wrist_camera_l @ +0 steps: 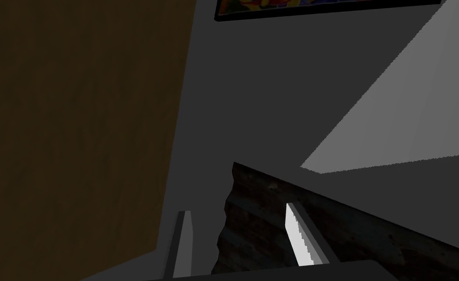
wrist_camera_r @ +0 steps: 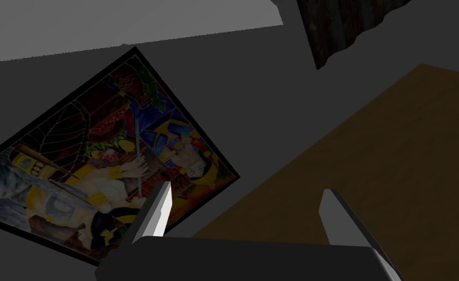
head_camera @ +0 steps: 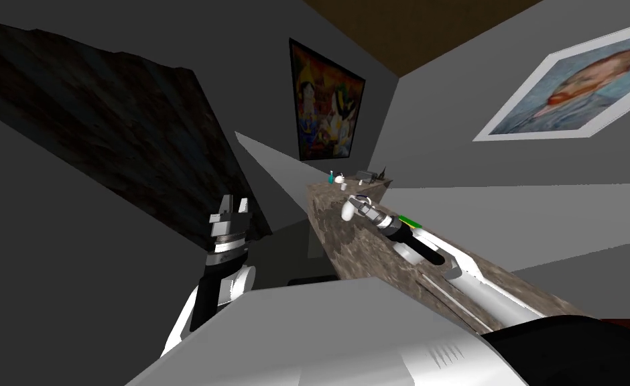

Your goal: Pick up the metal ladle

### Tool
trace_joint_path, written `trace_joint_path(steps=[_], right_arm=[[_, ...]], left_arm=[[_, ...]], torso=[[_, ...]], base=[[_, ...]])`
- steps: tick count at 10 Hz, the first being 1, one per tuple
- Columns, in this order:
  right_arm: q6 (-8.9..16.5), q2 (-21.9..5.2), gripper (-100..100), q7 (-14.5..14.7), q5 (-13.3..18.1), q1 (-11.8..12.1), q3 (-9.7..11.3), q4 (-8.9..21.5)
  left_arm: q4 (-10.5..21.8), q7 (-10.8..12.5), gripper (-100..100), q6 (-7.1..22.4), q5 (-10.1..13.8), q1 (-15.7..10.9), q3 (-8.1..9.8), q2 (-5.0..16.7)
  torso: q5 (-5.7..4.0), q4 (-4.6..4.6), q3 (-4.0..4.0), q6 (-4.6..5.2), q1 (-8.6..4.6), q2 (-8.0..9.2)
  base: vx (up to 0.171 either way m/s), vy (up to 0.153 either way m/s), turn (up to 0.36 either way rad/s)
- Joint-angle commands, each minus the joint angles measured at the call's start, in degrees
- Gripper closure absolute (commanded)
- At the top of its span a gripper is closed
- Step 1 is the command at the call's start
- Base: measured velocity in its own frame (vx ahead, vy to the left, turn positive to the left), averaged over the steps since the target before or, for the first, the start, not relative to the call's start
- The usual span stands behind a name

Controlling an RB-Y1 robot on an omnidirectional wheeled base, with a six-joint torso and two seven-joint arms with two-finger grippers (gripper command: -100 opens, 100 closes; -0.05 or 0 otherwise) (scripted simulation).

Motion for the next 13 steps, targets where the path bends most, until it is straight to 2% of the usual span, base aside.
trace_joint_path(steps=[1,4,6,9,11,12,13], right_arm=[[0.0,-2.2,-100,-0.1,0.0,0.1,-0.1,0.1],[0.3,-7.6,-100,-0.9,1.2,-0.3,0.8,3.3],[0.3,-10.3,-100,-0.9,1.2,-0.3,0.8,3.3],[0.5,-15.9,-100,-2.2,2.7,-0.4,2.2,6.7],[0.5,-18.2,-100,-2.2,2.7,-0.4,2.2,6.7],[0.5,-20.5,-100,-2.9,3.5,-0.3,3.0,8.4],[0.5,-21.9,-100,-2.9,3.5,-0.3,3.0,8.4]], left_arm=[[0.0,0.0,0,0.0,0.0,0.0,0.0,0.0],[0.0,0.0,0,0.0,0.0,0.0,0.0,0.0],[0.0,0.0,0,0.0,0.0,0.0,0.0,0.0],[0.0,0.0,0,0.0,0.0,0.0,0.0,0.0],[0.0,0.0,0,0.0,0.0,0.0,0.0,0.0],[0.0,0.0,0,0.0,0.0,0.0,0.0,0.0],[0.0,0.0,0,0.0,0.0,0.0,0.0,0.0]], torso=[[0.0,0.0,0.0,0.0,0.0,0.0],[0.0,0.02,0.05,0.0,0.01,0.09],[0.0,0.03,0.07,0.0,-0.01,0.11],[0.0,0.04,0.1,0.01,0.0,0.17],[-0.01,0.05,0.12,0.02,-0.01,0.2],[-0.01,0.05,0.13,0.03,-0.01,0.21],[0.0,0.05,0.13,-0.01,0.0,0.23]], base=[[0.015,0.0,-0.03],[0.014,0.0,0.158],[0.007,-0.005,0.042],[-0.005,-0.004,0.135],[-0.01,-0.009,0.04],[-0.019,-0.004,0.14],[-0.025,-0.009,0.087]])
